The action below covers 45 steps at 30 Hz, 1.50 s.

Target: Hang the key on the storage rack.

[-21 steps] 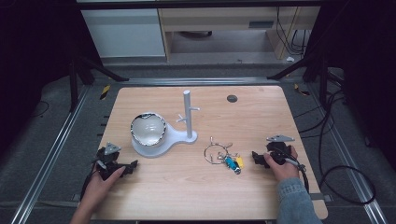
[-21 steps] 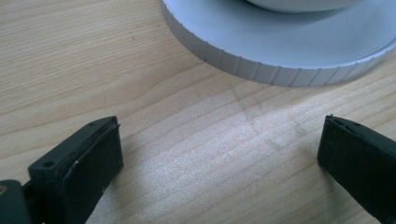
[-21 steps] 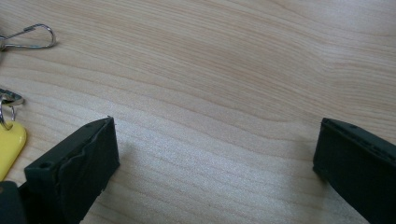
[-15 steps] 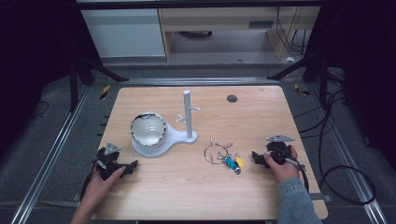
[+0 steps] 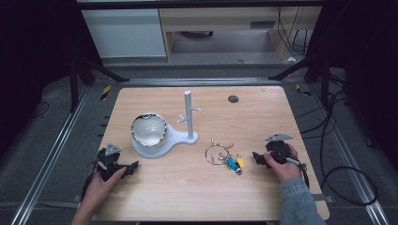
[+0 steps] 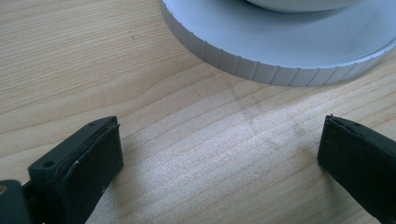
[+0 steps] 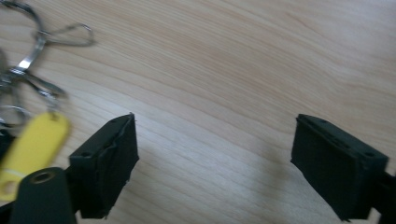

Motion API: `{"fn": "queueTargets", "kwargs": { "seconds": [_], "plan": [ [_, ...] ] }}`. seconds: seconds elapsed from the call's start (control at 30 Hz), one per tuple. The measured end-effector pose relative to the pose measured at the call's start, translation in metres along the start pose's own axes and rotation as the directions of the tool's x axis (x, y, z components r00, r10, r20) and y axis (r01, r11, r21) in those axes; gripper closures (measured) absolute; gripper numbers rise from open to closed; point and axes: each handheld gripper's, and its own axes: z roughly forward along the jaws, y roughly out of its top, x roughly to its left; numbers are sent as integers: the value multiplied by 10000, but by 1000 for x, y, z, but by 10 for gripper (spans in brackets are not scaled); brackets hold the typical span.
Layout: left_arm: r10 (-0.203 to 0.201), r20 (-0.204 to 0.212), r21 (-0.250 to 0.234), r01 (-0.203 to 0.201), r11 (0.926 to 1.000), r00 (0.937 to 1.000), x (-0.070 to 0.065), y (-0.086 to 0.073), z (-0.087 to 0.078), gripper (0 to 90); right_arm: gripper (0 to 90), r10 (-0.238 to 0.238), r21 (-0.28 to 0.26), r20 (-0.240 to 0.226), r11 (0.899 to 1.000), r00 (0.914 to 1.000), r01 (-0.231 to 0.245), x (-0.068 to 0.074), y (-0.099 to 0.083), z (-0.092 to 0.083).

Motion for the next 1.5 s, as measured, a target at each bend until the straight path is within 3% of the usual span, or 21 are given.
{"fn": "queueTargets", "kwargs": {
  "seconds": [0.07, 0.17, 0.2, 0.3, 0.33, 0.53, 0.7, 0.73, 0.77, 0.8, 0.83, 0.87, 0.9, 0.93, 1.0, 1.07, 1.1, 1.13, 1.27, 1.4, 1.5],
  "plan": [
    [0, -7, -2, 0, 10000, 10000, 0, 0, 0, 0, 170, -93, 24, -171, 10000, 9998, 93, 1, 4, -3],
    [-12, 3, -5, 12, 10000, 10000, 0, 0, 0, 0, 201, -730, 206, -350, 9971, 9967, 737, 6, 15, -11],
    [-6, 6, 4, 6, 10000, 10000, 0, 0, 0, 0, 222, -1192, 435, -640, 9916, 9908, 1221, 9, 23, -14],
    [-24, 4, 1, 24, 10000, 10000, 0, 0, 0, 0, 260, -1575, 622, -785, 9847, 9844, 1625, 12, 31, -16],
    [-22, 3, 2, 22, 10000, 10000, 0, 0, 0, 0, 300, -1985, 872, -1028, 9743, 9747, 2076, 17, 40, -16],
    [-24, 2, 1, 24, 10000, 10000, 0, 0, 0, 0, 518, -3145, 1152, -1998, 9330, 9280, 3410, 35, 65, -8],
    [-25, 3, 0, 25, 10000, 10000, 0, 0, 0, 0, 709, -3673, 1532, -2743, 8957, 8887, 4175, 47, 76, 4],
    [-25, 3, 0, 25, 10000, 10000, 0, 0, 0, 0, 709, -3673, 1532, -2743, 8957, 8887, 4175, 47, 76, 4],
    [-32, 1, -2, 32, 10000, 10000, -1, 0, 0, 0, 750, -3809, 1637, -3135, 8806, 8699, 4446, 55, 78, 9],
    [-32, -3, -3, 32, 10000, 10000, -1, 0, 0, 0, 762, -3846, 1708, -3279, 8742, 8629, 4545, 58, 79, 11],
    [-32, -3, -3, 32, 10000, 10000, -1, 0, 0, 0, 762, -3846, 1708, -3279, 8742, 8629, 4545, 58, 79, 11],
    [-35, -10, 0, 35, 10000, 10000, -1, 0, 0, 0, 767, -4045, 1797, -3460, 8570, 8466, 4830, 64, 79, 14],
    [-36, -8, -2, 36, 10000, 10000, -1, 0, 0, 0, 768, -4154, 1777, -3537, 8498, 8381, 4962, 66, 79, 16],
    [-36, -8, -2, 36, 10000, 10000, -1, 0, 0, 0, 768, -4154, 1777, -3537, 8498, 8381, 4962, 66, 79, 16],
    [-38, -3, -17, 38, 10000, 10000, -1, 0, 0, 0, 778, -4359, 1932, -3650, 8289, 8227, 5249, 72, 78, 20],
    [-36, -8, -1, 36, 10000, 10000, -1, 0, 0, 0, 783, -4450, 2098, -3700, 8151, 8155, 5400, 73, 78, 24],
    [-36, -8, -1, 36, 10000, 10000, -1, 0, 0, 0, 783, -4450, 2098, -3700, 8151, 8155, 5400, 73, 78, 24],
    [-35, -8, -1, 35, 10000, 10000, -1, 0, 0, 0, 792, -4494, 2208, -3833, 8037, 8069, 5525, 73, 78, 28],
    [-35, -3, -6, 35, 10000, 10000, -1, 0, 0, 0, 800, -4545, 2327, -3940, 7915, 7988, 5652, 76, 78, 31],
    [-31, -8, 1, 31, 10000, 10000, -1, 0, 0, 0, 820, -4706, 2484, -4132, 7654, 7796, 5937, 80, 82, 38],
    [-31, 6, -12, 31, 10000, 10000, -1, 0, 0, 0, 838, -4666, 2642, -4230, 7565, 7768, 5983, 79, 86, 41]
  ]
}}
